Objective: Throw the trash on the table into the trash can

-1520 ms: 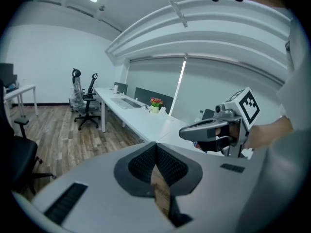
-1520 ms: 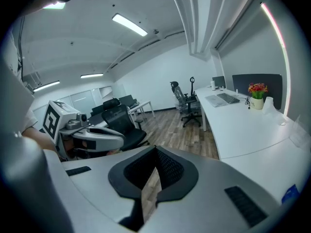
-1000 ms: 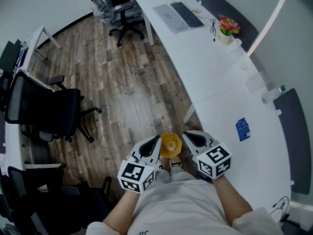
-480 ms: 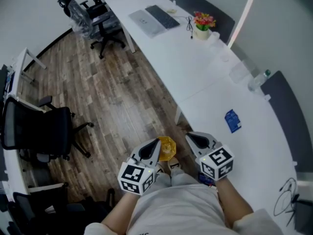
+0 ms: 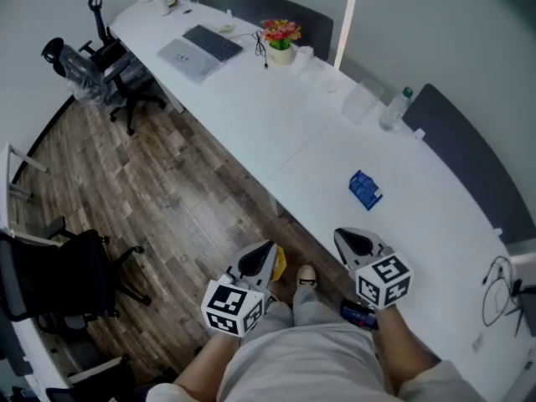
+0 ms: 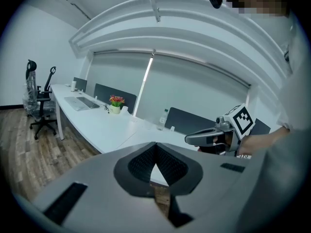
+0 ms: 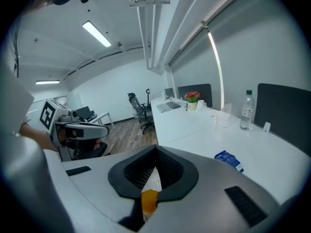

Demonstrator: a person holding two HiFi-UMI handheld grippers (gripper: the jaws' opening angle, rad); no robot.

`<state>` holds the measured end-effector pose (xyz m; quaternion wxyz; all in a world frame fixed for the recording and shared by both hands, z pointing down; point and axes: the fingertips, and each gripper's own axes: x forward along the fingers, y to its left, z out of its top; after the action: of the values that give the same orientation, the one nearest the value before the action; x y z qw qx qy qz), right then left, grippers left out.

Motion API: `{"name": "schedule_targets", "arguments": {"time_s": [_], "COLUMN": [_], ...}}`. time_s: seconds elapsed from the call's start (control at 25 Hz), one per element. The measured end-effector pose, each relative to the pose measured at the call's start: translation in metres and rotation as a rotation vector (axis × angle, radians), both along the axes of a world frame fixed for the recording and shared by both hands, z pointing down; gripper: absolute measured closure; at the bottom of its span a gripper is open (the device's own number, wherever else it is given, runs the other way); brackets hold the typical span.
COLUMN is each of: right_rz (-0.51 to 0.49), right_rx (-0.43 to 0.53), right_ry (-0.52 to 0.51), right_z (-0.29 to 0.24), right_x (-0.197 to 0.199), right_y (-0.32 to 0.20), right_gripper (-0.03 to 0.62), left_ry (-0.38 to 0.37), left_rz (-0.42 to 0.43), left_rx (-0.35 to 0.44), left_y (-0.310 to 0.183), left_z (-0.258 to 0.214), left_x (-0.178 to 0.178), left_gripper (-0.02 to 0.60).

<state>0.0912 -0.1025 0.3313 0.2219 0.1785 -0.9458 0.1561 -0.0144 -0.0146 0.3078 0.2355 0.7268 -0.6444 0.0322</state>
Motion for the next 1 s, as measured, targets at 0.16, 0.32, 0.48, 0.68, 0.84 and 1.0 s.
{"name": "schedule_targets", "arguments": {"time_s": [0.16, 0.32, 0.48, 0.68, 0.84, 1.0], "right_rz": [0.066, 0.1, 0.141, 0.199, 0.22, 0.234], "right_rx": [0.009, 0.02, 0.025, 0.037, 0.04, 0.024], "right_ry": [0.0, 0.012, 0.022, 0.033, 0.058, 0.099], "right_z": [0.001, 0.004, 0.011, 0.022, 0.037, 0.058], "right_x": [0.025, 0.043, 0.056, 0.07, 0.08, 0.089], "right_y": [-0.019, -0.037, -0.059, -0.09, -0.11, -0.128], "right_gripper": [0.563, 0.563, 0.562, 0.56, 0.557, 0.464], "left_ry": [0.002, 0.002, 0.008, 0.016, -0.022, -0.027], "left_rz": [0.028, 0.056, 0.089, 0.108, 0.141, 0.163], "left_rx": [-0.005, -0.015, -0.025, -0.037, -0.045, -0.06], "left_y": [-0.017, -0.036, -0.053, -0.077, -0.093, -0.104], "left_z": [0.003, 0.005, 0.009, 0.015, 0.019, 0.024], "left_x": [0.01, 0.023, 0.037, 0.047, 0.056, 0.064], "left_gripper": [0.581, 0.58, 0.58, 0.58, 0.58, 0.58]}}
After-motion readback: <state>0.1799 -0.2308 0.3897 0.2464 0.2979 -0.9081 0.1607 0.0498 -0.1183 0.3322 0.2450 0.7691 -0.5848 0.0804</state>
